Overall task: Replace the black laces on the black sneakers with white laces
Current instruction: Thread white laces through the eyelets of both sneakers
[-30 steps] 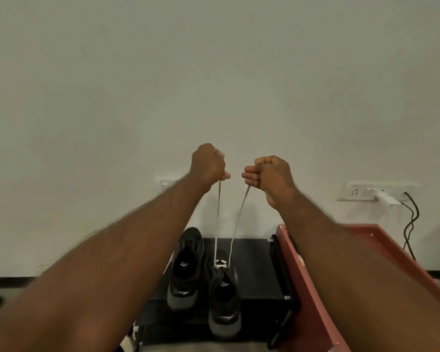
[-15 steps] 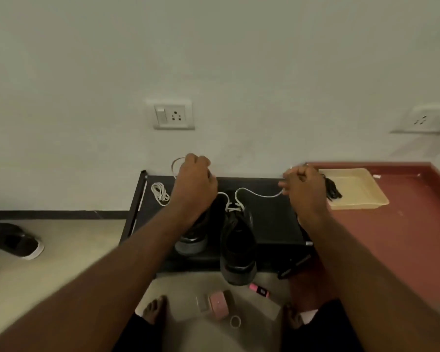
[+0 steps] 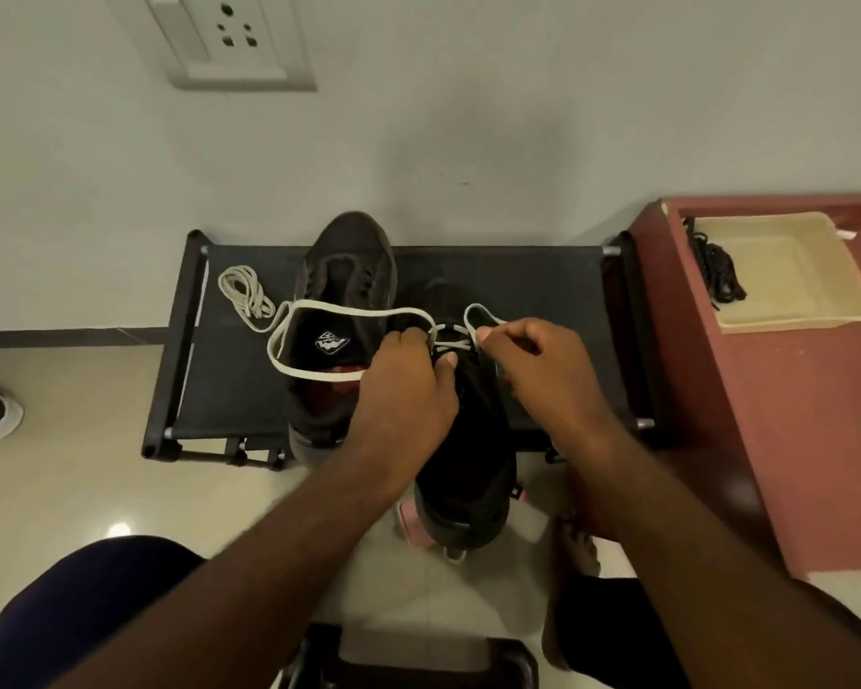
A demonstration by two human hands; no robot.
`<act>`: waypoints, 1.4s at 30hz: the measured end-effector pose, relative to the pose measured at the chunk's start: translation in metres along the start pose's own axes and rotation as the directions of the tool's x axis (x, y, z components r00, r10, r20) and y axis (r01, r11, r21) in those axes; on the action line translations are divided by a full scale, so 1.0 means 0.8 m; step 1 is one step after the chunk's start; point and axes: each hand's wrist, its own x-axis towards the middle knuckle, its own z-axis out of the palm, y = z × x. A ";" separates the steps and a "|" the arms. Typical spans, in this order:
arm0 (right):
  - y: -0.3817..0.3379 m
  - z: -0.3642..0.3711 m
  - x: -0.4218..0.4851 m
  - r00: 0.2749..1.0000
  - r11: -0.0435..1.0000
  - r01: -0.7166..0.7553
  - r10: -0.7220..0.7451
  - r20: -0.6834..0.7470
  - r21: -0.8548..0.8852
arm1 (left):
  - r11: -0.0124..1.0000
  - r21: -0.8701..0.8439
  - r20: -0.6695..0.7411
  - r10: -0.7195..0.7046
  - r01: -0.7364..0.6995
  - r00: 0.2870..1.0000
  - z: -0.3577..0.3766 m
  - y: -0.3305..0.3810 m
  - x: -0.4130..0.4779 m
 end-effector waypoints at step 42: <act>-0.100 -0.011 -0.016 0.963 0.962 0.238 -0.252 0.097 0.134 | 0.886 -0.458 0.135 -0.017 0.078 0.991 -0.084 0.038 -0.006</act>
